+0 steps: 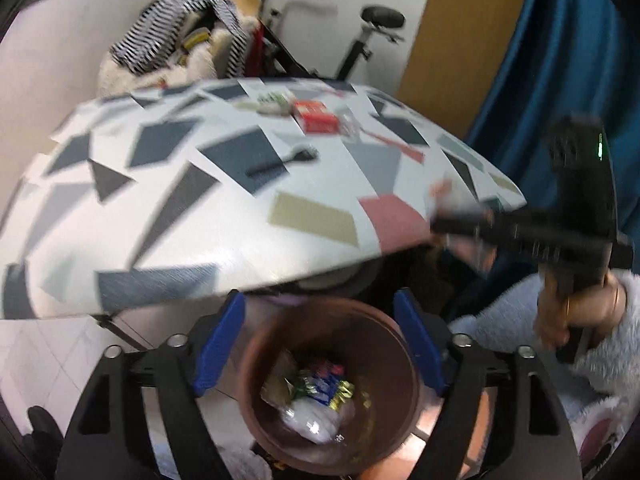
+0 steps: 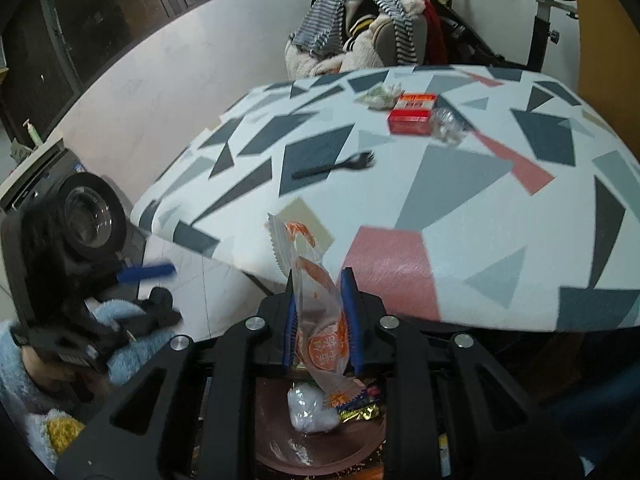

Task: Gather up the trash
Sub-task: 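Lower the clear bag and gold-green wrapper into the brown bin and open both tools, then raise both tools from the bin back over the table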

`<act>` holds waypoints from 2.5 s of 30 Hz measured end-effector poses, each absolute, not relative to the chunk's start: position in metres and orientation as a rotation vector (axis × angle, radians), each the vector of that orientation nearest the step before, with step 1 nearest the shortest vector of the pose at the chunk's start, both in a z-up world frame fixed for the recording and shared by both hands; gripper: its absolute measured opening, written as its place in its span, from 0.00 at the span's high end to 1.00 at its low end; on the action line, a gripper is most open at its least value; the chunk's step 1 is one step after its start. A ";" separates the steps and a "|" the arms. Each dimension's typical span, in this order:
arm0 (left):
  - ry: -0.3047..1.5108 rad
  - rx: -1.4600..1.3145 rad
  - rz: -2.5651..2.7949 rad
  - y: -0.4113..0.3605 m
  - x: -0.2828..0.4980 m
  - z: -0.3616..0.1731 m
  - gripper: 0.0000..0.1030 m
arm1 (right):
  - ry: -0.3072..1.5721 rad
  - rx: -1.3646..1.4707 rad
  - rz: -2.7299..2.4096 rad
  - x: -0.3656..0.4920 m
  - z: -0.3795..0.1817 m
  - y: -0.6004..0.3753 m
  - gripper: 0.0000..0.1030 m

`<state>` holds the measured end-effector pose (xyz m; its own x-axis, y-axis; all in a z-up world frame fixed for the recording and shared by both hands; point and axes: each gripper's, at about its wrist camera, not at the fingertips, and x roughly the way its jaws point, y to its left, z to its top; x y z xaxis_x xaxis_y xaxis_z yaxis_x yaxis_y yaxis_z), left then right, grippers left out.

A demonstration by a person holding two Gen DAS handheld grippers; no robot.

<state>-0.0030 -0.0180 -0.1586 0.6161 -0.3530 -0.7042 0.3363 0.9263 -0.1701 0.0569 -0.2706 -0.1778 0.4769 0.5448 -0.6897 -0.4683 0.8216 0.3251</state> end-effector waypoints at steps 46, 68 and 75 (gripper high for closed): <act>0.715 -0.006 -0.210 0.027 0.013 -0.147 0.12 | 0.905 -0.007 0.517 0.078 -0.192 -0.270 0.06; 0.853 0.230 -0.487 -0.046 0.190 -0.184 0.34 | 0.928 0.018 0.412 0.160 -0.186 -0.308 0.06; 0.935 0.294 -0.541 -0.063 0.224 -0.204 0.59 | 0.909 0.034 0.410 0.186 -0.183 -0.316 0.08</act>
